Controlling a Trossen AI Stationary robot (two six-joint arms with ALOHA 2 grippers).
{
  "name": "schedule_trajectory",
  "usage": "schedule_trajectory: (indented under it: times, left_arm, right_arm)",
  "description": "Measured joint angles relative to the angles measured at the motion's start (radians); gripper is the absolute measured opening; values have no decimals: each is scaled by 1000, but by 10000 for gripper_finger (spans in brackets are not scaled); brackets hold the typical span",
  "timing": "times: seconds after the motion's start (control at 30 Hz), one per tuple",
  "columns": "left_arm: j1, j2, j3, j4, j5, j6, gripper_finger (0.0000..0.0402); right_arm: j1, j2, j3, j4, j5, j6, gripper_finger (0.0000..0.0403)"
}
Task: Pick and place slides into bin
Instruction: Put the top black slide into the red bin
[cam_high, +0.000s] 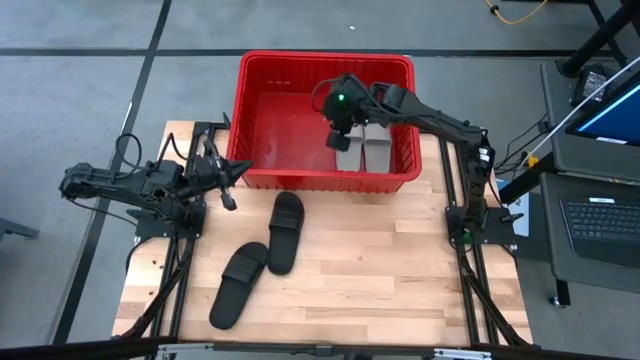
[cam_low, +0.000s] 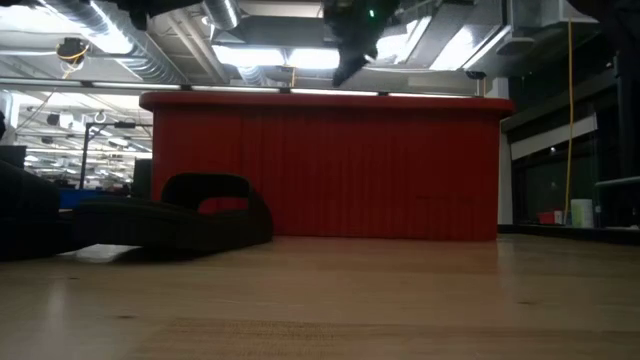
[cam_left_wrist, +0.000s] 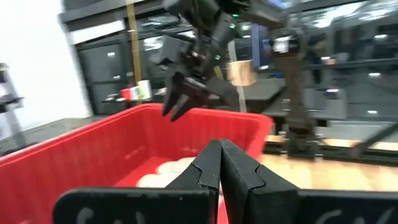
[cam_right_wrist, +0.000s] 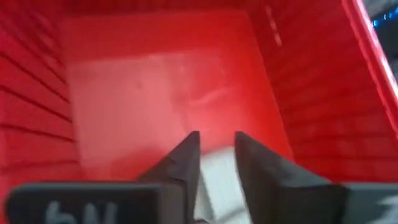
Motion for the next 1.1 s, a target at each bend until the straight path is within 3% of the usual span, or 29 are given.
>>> schedule_trajectory:
  times: [0.2,0.57,0.7,0.83,1.1]
  left_arm:
    - [-19,0,0,0,99,3,3]
    - [-84,-16,0,-3,114,127,2]
    - [-109,-52,0,-3,172,148,3]
    - [-132,-97,0,-13,188,141,2]
    - [-169,-144,0,-88,196,91,2]
  right_arm:
    - [116,-1,5,1,0,41,8]
    - [326,-37,5,87,8,197,6]
    - [404,-44,-7,119,90,244,9]
    - [470,-46,-111,197,149,319,4]
    - [555,-118,-322,437,150,380,14]
